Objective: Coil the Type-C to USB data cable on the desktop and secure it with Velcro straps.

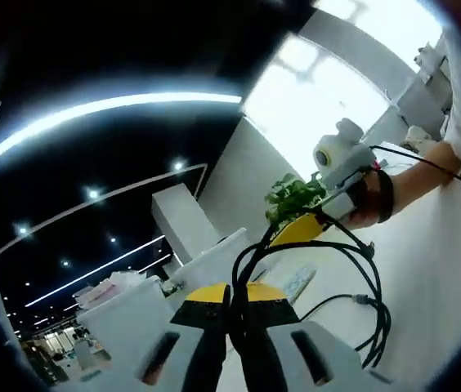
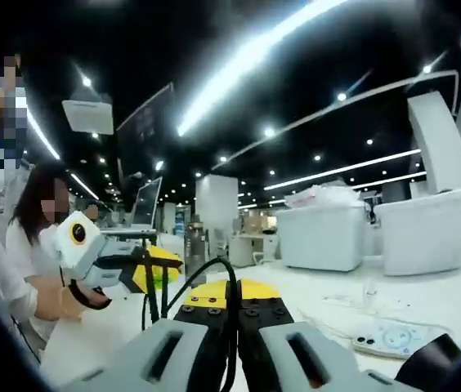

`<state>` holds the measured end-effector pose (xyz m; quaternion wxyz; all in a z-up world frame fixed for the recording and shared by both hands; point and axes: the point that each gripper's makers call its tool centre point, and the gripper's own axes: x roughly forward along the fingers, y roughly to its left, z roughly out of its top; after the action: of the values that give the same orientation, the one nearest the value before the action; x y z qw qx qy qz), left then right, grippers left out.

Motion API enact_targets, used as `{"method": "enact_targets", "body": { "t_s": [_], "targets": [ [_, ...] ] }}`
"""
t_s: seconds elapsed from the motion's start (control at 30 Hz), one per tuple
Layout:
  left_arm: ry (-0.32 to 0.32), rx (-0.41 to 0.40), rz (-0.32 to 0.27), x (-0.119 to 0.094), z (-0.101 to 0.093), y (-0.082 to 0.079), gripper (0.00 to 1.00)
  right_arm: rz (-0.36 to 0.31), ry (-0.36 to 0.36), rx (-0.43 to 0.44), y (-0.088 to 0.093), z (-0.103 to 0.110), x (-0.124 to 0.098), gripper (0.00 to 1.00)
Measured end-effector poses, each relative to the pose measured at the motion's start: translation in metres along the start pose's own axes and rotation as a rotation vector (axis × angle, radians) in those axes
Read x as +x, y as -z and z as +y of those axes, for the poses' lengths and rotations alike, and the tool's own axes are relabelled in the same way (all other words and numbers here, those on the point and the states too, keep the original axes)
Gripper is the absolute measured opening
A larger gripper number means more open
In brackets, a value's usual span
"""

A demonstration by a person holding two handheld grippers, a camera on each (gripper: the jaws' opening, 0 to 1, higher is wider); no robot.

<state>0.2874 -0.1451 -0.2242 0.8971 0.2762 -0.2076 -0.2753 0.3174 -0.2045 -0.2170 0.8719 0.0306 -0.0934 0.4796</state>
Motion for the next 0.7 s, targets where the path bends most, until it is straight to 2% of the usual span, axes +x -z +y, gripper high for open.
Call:
{"method": "enact_targets", "body": {
  "t_s": [0.2,0.3,0.37,0.47,0.53,0.7],
  "targets": [
    [-0.017,0.031,0.016,0.001,0.001,0.006,0.08,-0.005,-0.048,-0.047,-0.001,0.017,0.001,0.01],
    [-0.030,0.044,0.025,0.001,0.003,0.008,0.09,-0.009,-0.081,-0.028,-0.002,0.020,0.001,0.01],
    [-0.025,0.027,0.025,0.001,0.002,0.009,0.11,-0.016,-0.126,0.012,-0.002,0.028,0.001,0.01],
    [-0.008,0.033,0.022,0.002,-0.002,0.009,0.11,-0.005,-0.158,0.042,0.001,0.034,0.002,0.01],
    [-0.006,0.084,0.043,0.002,-0.003,0.011,0.10,0.008,-0.149,0.028,0.004,0.033,0.002,0.01],
    [-0.004,0.050,0.050,0.002,0.001,0.013,0.07,0.021,-0.141,0.044,0.013,0.029,0.003,0.03]
  ]
}}
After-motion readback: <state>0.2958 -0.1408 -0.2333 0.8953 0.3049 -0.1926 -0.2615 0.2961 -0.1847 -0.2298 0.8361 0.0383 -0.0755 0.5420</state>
